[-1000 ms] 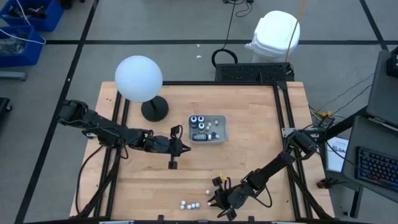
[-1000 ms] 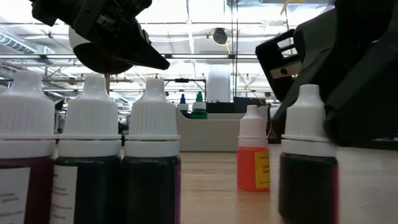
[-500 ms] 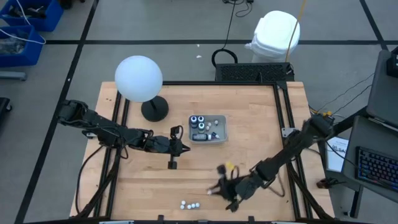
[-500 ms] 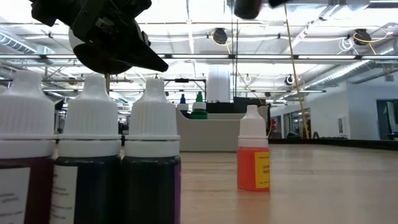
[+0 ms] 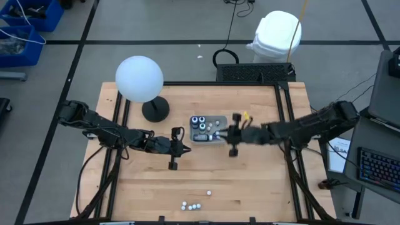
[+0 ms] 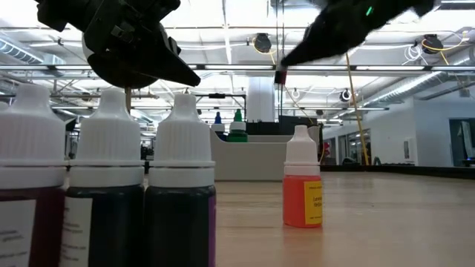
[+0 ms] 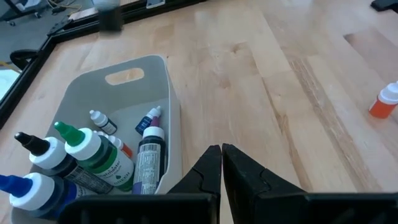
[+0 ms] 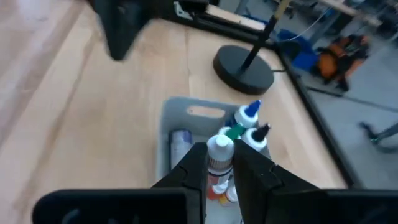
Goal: Pick & Place food coloring
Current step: Put the small red food coloring bottle into the gray bin
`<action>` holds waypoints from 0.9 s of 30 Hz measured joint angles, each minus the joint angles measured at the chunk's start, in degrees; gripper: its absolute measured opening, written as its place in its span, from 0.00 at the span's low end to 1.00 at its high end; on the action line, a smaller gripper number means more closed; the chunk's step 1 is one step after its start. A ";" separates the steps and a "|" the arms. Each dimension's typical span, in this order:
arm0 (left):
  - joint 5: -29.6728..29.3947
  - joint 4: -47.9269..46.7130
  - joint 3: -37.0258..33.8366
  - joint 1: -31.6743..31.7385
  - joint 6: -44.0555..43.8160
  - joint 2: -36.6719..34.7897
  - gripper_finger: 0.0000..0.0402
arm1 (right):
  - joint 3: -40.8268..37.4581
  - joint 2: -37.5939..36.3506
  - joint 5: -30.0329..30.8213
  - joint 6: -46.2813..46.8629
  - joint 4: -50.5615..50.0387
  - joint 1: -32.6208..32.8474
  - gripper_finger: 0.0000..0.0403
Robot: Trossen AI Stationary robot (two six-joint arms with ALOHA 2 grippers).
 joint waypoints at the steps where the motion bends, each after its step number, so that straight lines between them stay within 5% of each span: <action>1: 0.00 -0.02 0.00 0.00 -0.05 0.01 0.06 | -1.36 0.04 -3.57 -0.58 2.09 -2.84 0.11; 8: -0.41 -1.37 -0.02 0.05 2.80 0.00 0.06 | -5.84 3.62 -17.35 -2.45 10.05 -15.66 0.11; 17: -1.44 -2.01 -0.07 0.44 12.03 0.00 0.06 | -5.77 12.72 -20.47 -3.66 15.99 -17.80 0.11; 27: -1.60 -2.87 -0.04 3.21 17.78 0.00 0.06 | -5.83 14.18 -19.92 -3.52 15.11 -17.80 0.11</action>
